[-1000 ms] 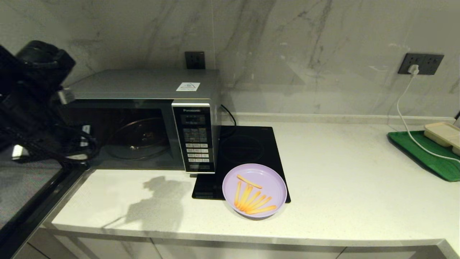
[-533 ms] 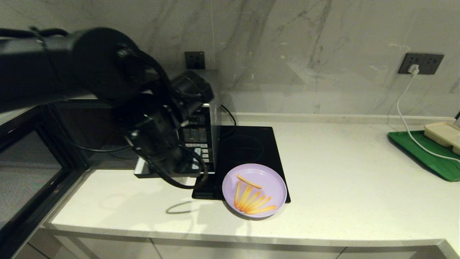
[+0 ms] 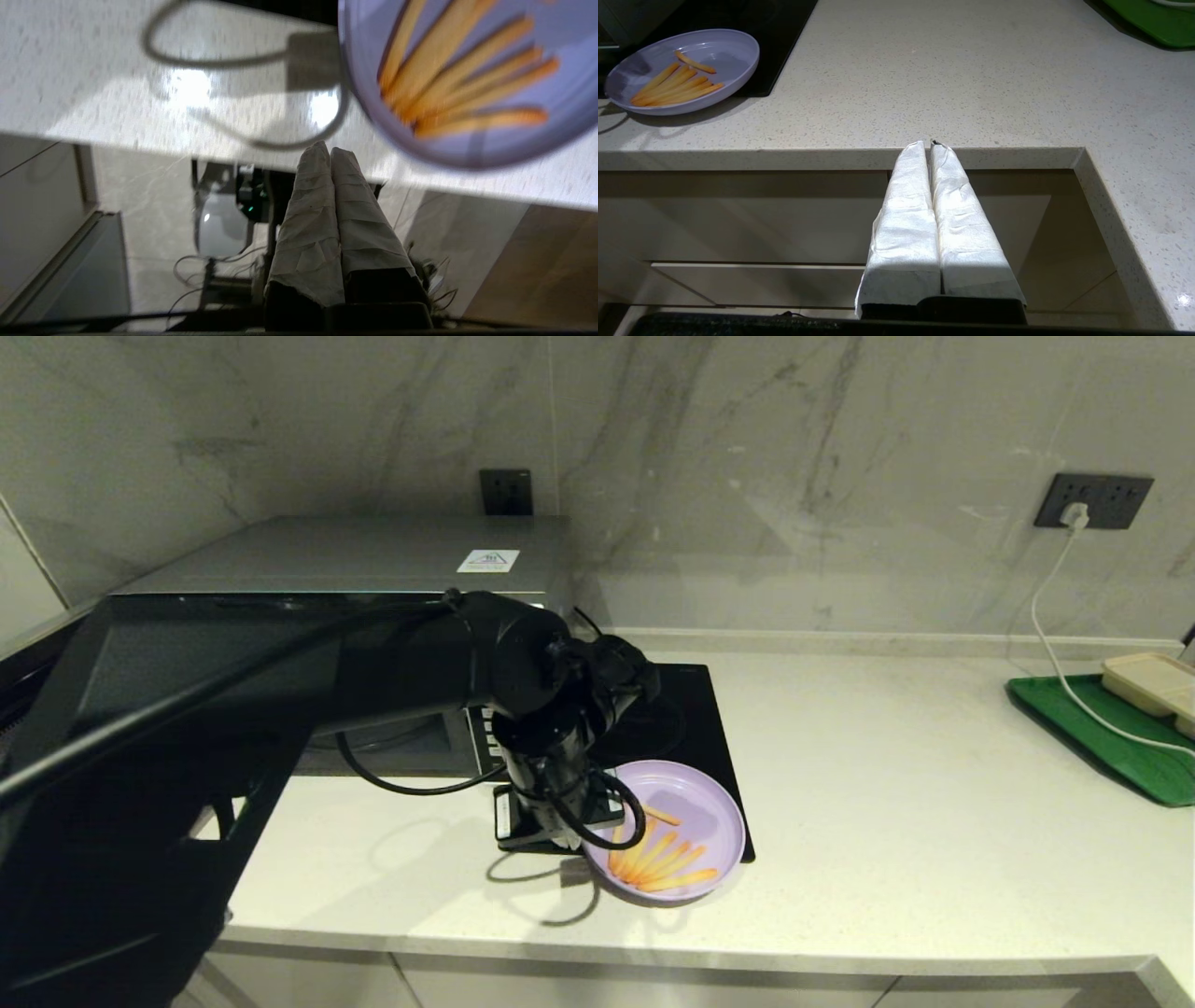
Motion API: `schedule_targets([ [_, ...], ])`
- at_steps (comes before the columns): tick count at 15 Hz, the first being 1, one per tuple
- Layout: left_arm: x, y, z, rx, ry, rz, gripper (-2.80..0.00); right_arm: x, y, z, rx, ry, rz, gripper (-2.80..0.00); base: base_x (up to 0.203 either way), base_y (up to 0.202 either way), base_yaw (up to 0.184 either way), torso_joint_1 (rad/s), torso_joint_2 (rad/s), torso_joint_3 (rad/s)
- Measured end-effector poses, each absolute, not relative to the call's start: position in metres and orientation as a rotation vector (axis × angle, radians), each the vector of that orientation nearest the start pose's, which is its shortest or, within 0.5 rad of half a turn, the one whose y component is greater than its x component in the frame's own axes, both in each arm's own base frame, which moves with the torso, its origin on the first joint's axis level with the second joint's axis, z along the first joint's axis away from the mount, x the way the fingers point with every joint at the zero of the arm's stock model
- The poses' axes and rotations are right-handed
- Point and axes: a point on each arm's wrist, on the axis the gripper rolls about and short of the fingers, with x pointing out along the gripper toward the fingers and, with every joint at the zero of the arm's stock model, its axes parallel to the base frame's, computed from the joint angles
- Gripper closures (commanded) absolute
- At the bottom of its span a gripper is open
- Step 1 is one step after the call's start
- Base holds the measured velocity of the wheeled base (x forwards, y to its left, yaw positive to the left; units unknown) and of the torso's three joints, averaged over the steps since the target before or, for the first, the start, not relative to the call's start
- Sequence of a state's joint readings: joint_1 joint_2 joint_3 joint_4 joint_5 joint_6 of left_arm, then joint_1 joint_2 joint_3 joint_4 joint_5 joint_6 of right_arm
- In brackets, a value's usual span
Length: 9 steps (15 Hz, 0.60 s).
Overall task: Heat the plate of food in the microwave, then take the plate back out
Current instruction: Put the plate in the microwave oven
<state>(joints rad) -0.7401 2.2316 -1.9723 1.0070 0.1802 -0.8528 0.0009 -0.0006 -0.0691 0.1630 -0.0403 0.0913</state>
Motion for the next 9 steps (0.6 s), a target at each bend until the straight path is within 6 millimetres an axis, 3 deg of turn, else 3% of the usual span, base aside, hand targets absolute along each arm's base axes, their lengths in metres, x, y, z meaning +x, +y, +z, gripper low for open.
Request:
schedule_targets([
  [4,0.315,-0.268,0.167,-0.207,1.159,-0.003,0.0,-0.029,-0.001,0.078,0.089,0.092,-0.044,0.0,0.0,0.0,0.0,0.0,0.0,0.0],
  [5,0.319,-0.265,0.166,-0.192,1.16,-0.004,-2.8,-0.029,-0.001,0.078,0.089,0.092,-0.043,0.0,0.0,0.0,0.0,0.0,0.0,0.0],
  [9,0.33,-0.261,0.158,-0.195,1.157,-0.005,-2.8,-0.029,-0.001,0.078,0.089,0.091,-0.044,0.0,0.0,0.0,0.0,0.0,0.0,0.0],
])
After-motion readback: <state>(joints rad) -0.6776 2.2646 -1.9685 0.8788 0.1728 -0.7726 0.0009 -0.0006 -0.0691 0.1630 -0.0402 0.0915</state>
